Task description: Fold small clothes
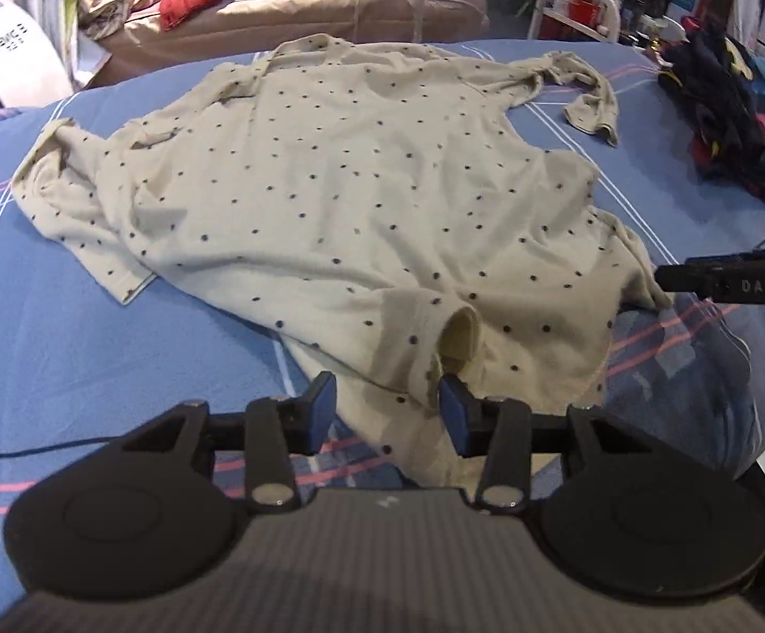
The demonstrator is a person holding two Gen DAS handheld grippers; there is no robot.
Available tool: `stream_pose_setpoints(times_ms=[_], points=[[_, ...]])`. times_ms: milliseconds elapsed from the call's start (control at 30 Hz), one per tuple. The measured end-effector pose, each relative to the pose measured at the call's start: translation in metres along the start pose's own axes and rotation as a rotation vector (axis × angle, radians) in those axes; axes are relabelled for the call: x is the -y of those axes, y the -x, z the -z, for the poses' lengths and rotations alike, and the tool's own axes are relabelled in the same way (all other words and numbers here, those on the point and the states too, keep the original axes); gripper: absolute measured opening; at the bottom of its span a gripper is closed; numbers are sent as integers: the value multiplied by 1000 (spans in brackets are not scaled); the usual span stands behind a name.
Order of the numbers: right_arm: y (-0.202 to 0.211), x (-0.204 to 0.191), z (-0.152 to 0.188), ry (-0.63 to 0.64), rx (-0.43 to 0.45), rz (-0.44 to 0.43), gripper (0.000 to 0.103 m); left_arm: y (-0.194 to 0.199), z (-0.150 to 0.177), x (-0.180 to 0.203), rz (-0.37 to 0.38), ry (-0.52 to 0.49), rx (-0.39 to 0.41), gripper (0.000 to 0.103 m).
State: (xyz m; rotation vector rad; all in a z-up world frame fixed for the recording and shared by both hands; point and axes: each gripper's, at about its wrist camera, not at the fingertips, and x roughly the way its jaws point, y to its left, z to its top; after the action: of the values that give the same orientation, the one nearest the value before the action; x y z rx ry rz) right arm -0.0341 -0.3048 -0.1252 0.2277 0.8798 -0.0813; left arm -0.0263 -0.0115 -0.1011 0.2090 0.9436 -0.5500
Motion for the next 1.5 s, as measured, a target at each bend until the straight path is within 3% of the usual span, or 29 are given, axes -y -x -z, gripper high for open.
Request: stream_pose_setpoints(times_ms=[133,267,433,567,733,933,1000,1033,1067,1300,1367,1433,1467,1500], points=[[1,2,1,-13,-3,2,80,-6,-7,16,23,-16,11,36],[4,0,1,-6,2,-8,80,-18,-13,14,-24,-16,-8,7],[6,0,3,-28,-4,-63,78,-8,-10,-4,-15,2,-6,4],[3,-9,3,13,-11,-64,59,10,-9,-37,-62,71,13,4],[-2,-16,0,31,-9,-54,58,32,-3,-79,-184,113,19,4],[-6,-26,2,59,-34,-58,57,45,23,-106,-256,155,-35,4],[-10,-28,5,45,-46,-40,38,46,37,-112,-262,184,-73,4],[-9,-28,5,43,-43,-42,22,47,46,-114,-262,197,-90,4],[-7,-28,5,39,-40,-52,16,48,52,-115,-267,202,-98,4],[35,12,-3,-161,-31,-124,10,64,59,-118,-290,209,-87,4],[49,23,6,-154,-59,-80,9,67,59,-119,-287,213,-81,11],[58,37,18,-163,-84,-32,8,68,61,-122,-271,233,-77,38],[60,43,25,-170,-100,-10,7,68,62,-123,-272,241,-70,62],[61,47,31,-177,-113,11,5,68,63,-124,-279,241,-62,73]])
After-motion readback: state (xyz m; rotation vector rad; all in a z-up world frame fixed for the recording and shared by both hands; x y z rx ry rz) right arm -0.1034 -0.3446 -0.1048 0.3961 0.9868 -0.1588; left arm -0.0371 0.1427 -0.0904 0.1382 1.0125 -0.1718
